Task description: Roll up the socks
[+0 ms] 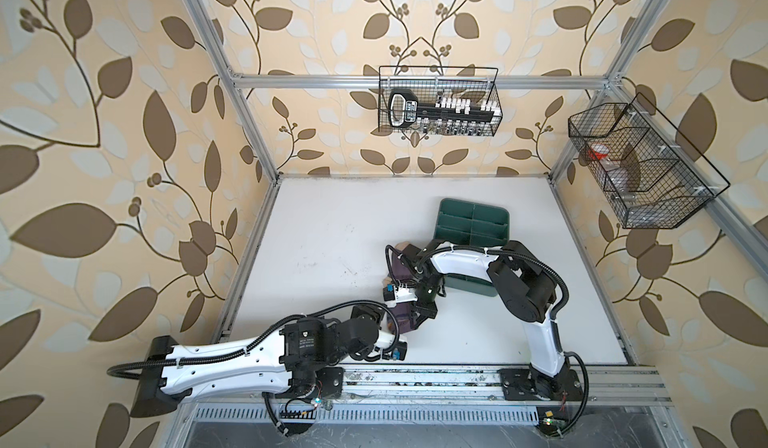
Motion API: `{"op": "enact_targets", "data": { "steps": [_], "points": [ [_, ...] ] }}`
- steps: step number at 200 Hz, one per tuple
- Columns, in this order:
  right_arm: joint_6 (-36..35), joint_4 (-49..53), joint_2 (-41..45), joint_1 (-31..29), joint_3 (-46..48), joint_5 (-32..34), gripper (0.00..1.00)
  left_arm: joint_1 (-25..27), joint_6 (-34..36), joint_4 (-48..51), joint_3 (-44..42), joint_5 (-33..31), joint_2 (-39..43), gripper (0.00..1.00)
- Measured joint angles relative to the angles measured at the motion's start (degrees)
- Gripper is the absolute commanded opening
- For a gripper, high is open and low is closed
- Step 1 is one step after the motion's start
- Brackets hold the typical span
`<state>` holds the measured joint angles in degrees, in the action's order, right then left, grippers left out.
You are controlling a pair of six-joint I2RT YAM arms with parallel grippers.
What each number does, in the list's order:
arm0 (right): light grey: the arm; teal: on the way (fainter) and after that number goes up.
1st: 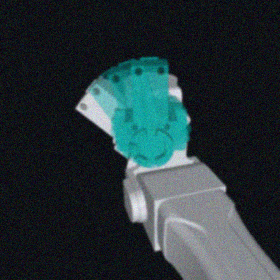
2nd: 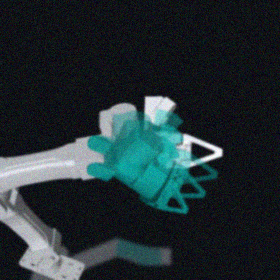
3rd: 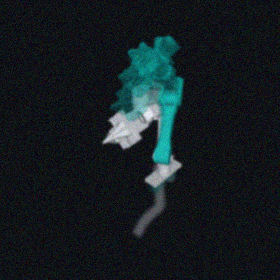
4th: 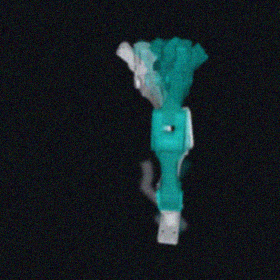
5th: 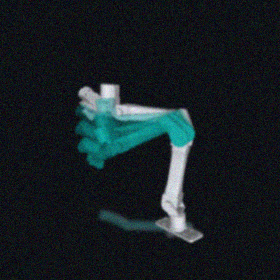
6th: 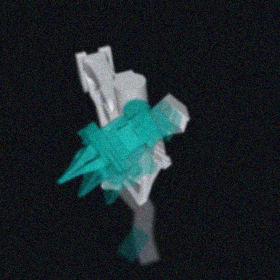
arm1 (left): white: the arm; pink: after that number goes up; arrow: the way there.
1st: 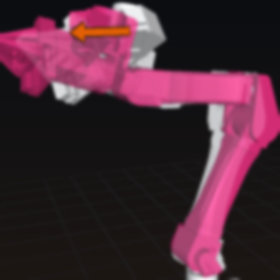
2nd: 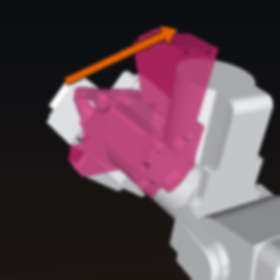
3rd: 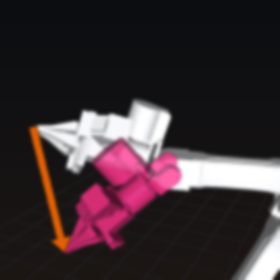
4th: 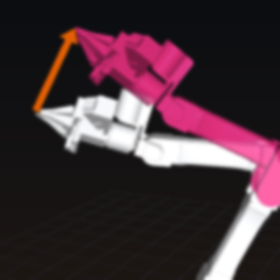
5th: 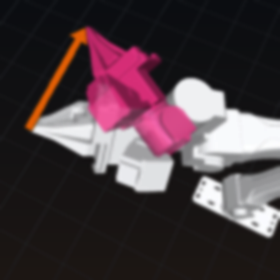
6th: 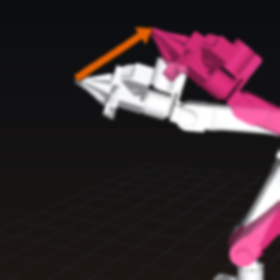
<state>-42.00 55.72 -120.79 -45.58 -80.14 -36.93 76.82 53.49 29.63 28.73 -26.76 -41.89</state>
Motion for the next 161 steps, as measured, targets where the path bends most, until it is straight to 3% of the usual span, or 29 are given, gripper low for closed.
{"op": "enact_targets", "data": {
  "steps": [25,60,88,114,141,161],
  "points": [
    [0.0,0.96,-1.55,1.18,-2.05,-0.85,0.0,4.28,-2.23,-3.78,-0.24,-1.46,-4.61,0.61],
    [-0.02,1.4,-1.9,1.62,-2.84,-1.27,0.0,6.51,-7.32,-8.46,-1.2,-2.32,-12.98,0.57],
    [-0.02,1.53,-1.97,1.62,-2.93,-1.53,0.0,6.51,-10.49,-11.61,-1.49,-2.67,-20.39,0.52],
    [-0.02,1.55,-1.97,1.64,-2.93,-1.88,0.0,6.51,-12.46,-15.58,-2.36,-4.04,-25.94,0.56],
    [0.0,1.6,-1.99,1.7,-3.02,-1.9,0.0,5.81,-14.8,-18.8,-3.93,-5.73,-28.26,0.58],
    [0.0,1.64,-1.99,1.73,-3.21,-2.05,0.0,2.49,-16.24,-20.22,-4.02,-6.01,-29.18,0.55]
  ]
}}
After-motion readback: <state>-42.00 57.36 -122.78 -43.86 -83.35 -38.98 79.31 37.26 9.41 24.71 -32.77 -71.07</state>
